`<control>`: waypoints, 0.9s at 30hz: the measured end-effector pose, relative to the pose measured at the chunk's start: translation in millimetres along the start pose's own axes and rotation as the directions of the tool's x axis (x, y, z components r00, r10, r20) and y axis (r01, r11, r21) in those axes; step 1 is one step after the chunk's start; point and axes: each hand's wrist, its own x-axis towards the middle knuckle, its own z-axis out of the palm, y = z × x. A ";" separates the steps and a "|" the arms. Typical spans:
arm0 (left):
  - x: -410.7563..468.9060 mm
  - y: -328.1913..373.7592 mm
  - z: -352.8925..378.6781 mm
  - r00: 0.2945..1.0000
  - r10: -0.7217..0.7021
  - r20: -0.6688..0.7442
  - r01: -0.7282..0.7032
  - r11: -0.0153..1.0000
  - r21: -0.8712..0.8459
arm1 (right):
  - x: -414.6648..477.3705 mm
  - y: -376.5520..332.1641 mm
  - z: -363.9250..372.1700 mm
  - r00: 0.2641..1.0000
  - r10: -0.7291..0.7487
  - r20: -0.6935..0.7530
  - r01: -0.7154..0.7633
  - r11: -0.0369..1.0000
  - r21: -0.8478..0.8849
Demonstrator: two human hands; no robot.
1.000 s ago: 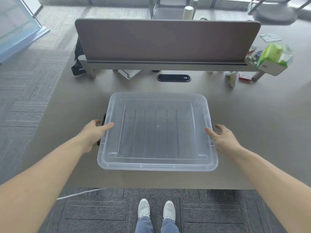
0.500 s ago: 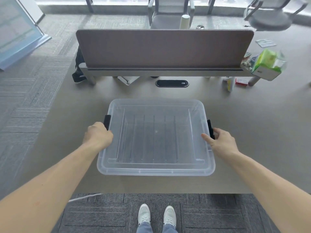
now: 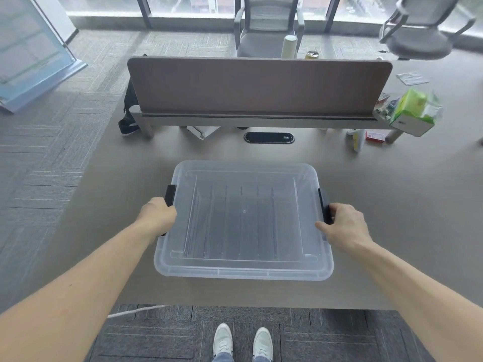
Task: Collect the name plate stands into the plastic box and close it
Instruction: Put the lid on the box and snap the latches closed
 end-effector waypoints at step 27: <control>0.6 51.2 72.1 0.645 0.724 0.246 -0.724 0.475 0.501 | 35.2 -72.2 59.5 0.607 -0.701 0.375 0.788 0.470 -0.397</control>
